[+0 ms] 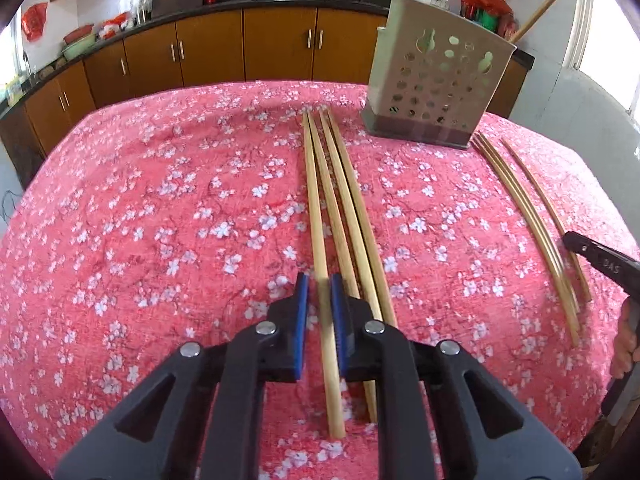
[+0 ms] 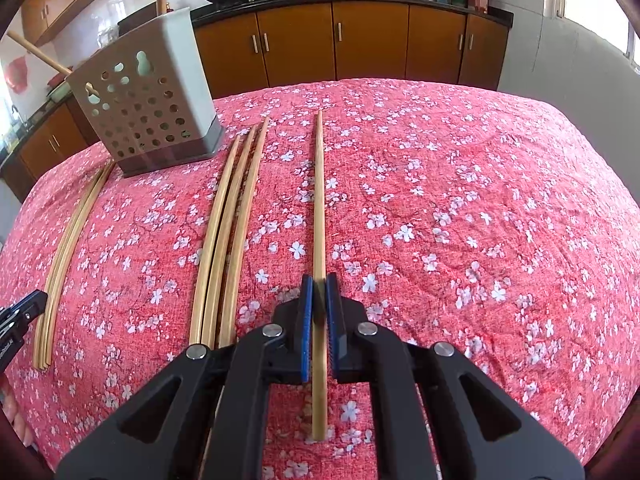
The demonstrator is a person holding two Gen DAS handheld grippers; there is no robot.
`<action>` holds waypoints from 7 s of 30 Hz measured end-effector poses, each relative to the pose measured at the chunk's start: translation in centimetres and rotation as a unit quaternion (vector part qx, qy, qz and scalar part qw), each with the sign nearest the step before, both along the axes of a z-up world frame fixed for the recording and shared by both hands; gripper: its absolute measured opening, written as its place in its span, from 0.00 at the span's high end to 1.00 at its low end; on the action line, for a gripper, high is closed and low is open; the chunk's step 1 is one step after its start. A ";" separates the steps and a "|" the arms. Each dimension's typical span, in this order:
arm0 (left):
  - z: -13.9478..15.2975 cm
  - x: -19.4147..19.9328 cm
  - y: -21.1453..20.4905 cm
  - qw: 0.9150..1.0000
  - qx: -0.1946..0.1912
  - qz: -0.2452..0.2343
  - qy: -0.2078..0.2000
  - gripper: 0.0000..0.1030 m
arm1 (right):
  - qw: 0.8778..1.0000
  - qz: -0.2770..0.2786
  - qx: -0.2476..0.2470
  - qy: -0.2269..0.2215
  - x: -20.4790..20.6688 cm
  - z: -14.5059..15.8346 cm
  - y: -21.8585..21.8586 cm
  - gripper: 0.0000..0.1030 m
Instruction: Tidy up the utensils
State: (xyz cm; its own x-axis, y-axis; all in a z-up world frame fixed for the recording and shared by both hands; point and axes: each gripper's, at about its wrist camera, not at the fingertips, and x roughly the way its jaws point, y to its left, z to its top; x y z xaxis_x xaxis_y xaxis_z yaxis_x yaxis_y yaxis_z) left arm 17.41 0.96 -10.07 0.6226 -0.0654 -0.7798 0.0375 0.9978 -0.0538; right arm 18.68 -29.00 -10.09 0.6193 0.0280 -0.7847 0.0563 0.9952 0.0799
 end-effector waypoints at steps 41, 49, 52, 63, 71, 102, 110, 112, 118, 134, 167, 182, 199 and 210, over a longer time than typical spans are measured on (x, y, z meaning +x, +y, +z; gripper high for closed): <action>0.4 3.1 7.3 0.995 -0.024 0.100 -0.004 0.90 | 0.999 -0.041 -0.001 -0.018 0.5 -0.1 -3.0 0.92; 0.4 3.1 7.3 0.995 -0.024 0.099 -0.004 0.90 | 0.999 -0.042 0.000 -0.018 0.5 -0.2 -3.0 0.92; 0.4 3.1 7.3 0.995 -0.024 0.099 -0.004 0.90 | 0.999 -0.042 0.000 -0.018 0.5 -0.2 -3.0 0.92; 0.4 3.2 7.3 0.995 -0.025 0.100 -0.003 0.90 | 0.999 -0.041 0.001 -0.018 0.5 -0.2 -3.1 0.92; 0.4 3.2 7.3 0.995 -0.025 0.100 -0.003 0.90 | 0.999 -0.041 0.001 -0.018 0.5 -0.1 -3.1 0.92; 0.9 1.3 6.8 0.997 -0.007 0.082 -0.001 0.92 | 0.999 -0.038 0.006 -0.021 -0.4 0.2 -3.1 0.93; 7.1 -0.7 7.1 0.991 0.006 0.080 -0.104 0.92 | 0.990 -0.033 -0.009 -0.137 -2.7 6.8 -2.8 0.93; 9.4 -1.2 7.0 0.987 0.000 0.079 -0.137 0.92 | 0.984 -0.030 -0.014 -0.174 -3.3 9.1 -2.4 0.93; 14.6 -1.8 6.6 0.977 -0.021 0.071 -0.201 0.92 | 0.972 -0.026 -0.014 -0.232 -4.0 13.1 -1.9 0.93; 20.6 -2.1 3.6 0.964 -0.057 0.029 -0.260 0.92 | 0.953 0.014 0.055 -0.297 -4.1 19.9 -0.2 0.93; 22.4 6.4 -3.3 0.954 -0.097 -0.029 -0.281 0.90 | 0.940 0.068 0.051 -0.329 2.7 22.1 6.5 0.90; 20.2 -0.7 3.4 0.955 -0.075 0.049 -0.283 0.78 | 0.961 0.027 0.035 -0.272 -2.5 19.1 0.2 0.81; 3.1 -0.6 3.1 0.996 -0.060 0.033 -0.049 0.78 | 0.998 0.053 0.042 -0.013 -0.3 0.7 1.5 0.81; 1.9 0.4 1.9 0.997 -0.068 0.015 -0.017 0.78 | 0.999 0.029 -0.012 -0.012 0.1 0.1 1.9 0.92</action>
